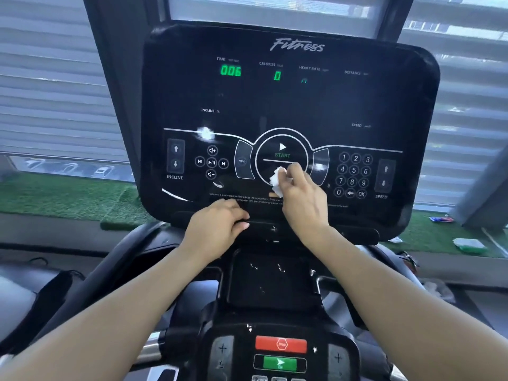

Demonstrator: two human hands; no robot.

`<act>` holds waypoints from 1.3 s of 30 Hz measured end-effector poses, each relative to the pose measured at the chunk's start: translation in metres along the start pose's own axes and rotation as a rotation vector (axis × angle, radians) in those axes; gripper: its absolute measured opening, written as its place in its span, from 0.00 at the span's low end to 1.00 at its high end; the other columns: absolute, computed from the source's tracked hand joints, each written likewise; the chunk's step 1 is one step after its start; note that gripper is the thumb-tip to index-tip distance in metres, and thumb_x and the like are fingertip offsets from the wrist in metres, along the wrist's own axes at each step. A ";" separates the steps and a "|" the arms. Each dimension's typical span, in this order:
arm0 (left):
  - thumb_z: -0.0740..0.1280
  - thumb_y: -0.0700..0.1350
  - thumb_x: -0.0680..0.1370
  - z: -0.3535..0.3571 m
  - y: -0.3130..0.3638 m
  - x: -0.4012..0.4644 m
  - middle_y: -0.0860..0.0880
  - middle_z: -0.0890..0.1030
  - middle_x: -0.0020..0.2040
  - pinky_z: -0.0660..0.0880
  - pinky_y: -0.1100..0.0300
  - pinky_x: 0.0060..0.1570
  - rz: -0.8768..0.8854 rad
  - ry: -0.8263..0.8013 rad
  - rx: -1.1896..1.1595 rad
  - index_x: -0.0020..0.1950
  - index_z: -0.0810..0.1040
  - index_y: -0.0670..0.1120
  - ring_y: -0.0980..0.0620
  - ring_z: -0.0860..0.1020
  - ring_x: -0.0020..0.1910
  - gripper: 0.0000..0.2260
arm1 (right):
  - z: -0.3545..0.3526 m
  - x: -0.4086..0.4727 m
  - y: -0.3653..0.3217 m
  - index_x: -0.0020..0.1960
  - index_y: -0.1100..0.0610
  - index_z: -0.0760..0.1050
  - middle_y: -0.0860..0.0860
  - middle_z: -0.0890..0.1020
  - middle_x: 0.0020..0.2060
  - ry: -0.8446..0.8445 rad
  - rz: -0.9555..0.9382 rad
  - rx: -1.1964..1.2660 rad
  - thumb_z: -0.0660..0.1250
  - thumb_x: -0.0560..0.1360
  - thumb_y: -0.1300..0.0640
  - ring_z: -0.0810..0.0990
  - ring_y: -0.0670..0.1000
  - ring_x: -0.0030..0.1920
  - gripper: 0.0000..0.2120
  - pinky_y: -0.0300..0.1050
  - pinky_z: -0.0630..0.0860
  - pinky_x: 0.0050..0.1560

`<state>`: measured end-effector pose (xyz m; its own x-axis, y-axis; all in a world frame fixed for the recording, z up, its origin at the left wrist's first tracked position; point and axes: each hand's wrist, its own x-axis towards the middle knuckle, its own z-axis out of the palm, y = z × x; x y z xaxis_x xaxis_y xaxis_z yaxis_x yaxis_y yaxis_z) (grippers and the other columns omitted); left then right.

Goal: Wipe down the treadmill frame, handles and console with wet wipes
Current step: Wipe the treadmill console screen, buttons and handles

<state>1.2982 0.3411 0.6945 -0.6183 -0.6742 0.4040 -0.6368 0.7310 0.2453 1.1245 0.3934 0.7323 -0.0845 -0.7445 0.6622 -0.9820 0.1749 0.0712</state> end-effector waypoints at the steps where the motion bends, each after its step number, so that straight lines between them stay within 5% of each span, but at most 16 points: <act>1: 0.63 0.53 0.79 0.000 -0.001 0.001 0.58 0.77 0.53 0.74 0.59 0.48 0.000 0.001 -0.004 0.59 0.80 0.54 0.57 0.73 0.57 0.12 | 0.000 0.001 0.000 0.49 0.67 0.79 0.57 0.79 0.43 0.000 -0.017 -0.012 0.74 0.55 0.73 0.79 0.54 0.34 0.22 0.36 0.58 0.27; 8: 0.64 0.53 0.78 -0.001 -0.003 0.005 0.57 0.77 0.51 0.73 0.59 0.50 -0.011 -0.032 -0.022 0.58 0.80 0.54 0.56 0.74 0.56 0.11 | -0.004 0.002 -0.002 0.47 0.68 0.79 0.57 0.79 0.42 0.000 -0.061 -0.028 0.77 0.57 0.69 0.78 0.54 0.31 0.19 0.37 0.57 0.28; 15: 0.63 0.49 0.80 -0.009 -0.013 -0.002 0.58 0.76 0.56 0.73 0.59 0.51 0.033 -0.067 -0.015 0.63 0.77 0.54 0.57 0.72 0.60 0.13 | 0.005 -0.026 0.032 0.67 0.61 0.69 0.55 0.72 0.55 -0.110 0.032 -0.010 0.61 0.77 0.63 0.72 0.54 0.48 0.18 0.44 0.61 0.35; 18: 0.64 0.48 0.79 -0.016 -0.028 -0.012 0.57 0.76 0.58 0.74 0.58 0.48 -0.007 0.010 -0.034 0.64 0.77 0.52 0.55 0.72 0.60 0.14 | 0.004 -0.027 0.024 0.62 0.64 0.73 0.56 0.74 0.49 -0.067 0.080 0.044 0.70 0.71 0.67 0.75 0.55 0.43 0.20 0.41 0.62 0.31; 21: 0.65 0.50 0.79 -0.022 -0.045 -0.020 0.56 0.75 0.58 0.75 0.55 0.47 -0.080 0.070 -0.039 0.64 0.77 0.51 0.56 0.71 0.60 0.14 | 0.005 -0.013 0.009 0.64 0.63 0.70 0.53 0.72 0.51 -0.108 0.088 0.108 0.61 0.79 0.63 0.68 0.49 0.42 0.14 0.34 0.60 0.33; 26: 0.64 0.49 0.79 -0.026 -0.065 -0.029 0.55 0.77 0.55 0.75 0.55 0.47 -0.116 0.097 -0.054 0.61 0.79 0.49 0.53 0.73 0.56 0.12 | 0.005 0.006 -0.011 0.55 0.69 0.75 0.60 0.75 0.46 -0.068 0.069 0.106 0.70 0.64 0.75 0.69 0.55 0.34 0.19 0.40 0.60 0.28; 32: 0.65 0.48 0.79 -0.023 -0.060 -0.029 0.53 0.78 0.51 0.77 0.52 0.42 -0.102 0.152 -0.038 0.57 0.81 0.47 0.51 0.74 0.51 0.10 | -0.001 0.003 -0.009 0.68 0.64 0.66 0.57 0.69 0.57 -0.114 0.060 0.069 0.60 0.77 0.68 0.65 0.52 0.45 0.19 0.45 0.63 0.34; 34: 0.65 0.48 0.79 -0.023 -0.059 -0.029 0.54 0.78 0.51 0.76 0.54 0.42 -0.112 0.151 -0.037 0.58 0.81 0.48 0.51 0.74 0.52 0.11 | 0.000 0.001 -0.009 0.68 0.65 0.66 0.57 0.70 0.57 -0.117 0.057 0.077 0.61 0.77 0.67 0.70 0.54 0.46 0.19 0.45 0.65 0.35; 39: 0.64 0.49 0.79 -0.026 -0.058 -0.030 0.55 0.77 0.54 0.71 0.60 0.41 -0.120 0.129 -0.040 0.61 0.79 0.49 0.54 0.73 0.56 0.12 | 0.006 -0.006 -0.027 0.57 0.66 0.76 0.57 0.76 0.45 -0.112 -0.028 0.021 0.77 0.58 0.72 0.77 0.55 0.38 0.27 0.38 0.60 0.27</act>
<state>1.3656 0.3219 0.6911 -0.4734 -0.7393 0.4789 -0.6817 0.6518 0.3323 1.1501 0.3893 0.7220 -0.0747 -0.8164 0.5726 -0.9875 0.1404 0.0714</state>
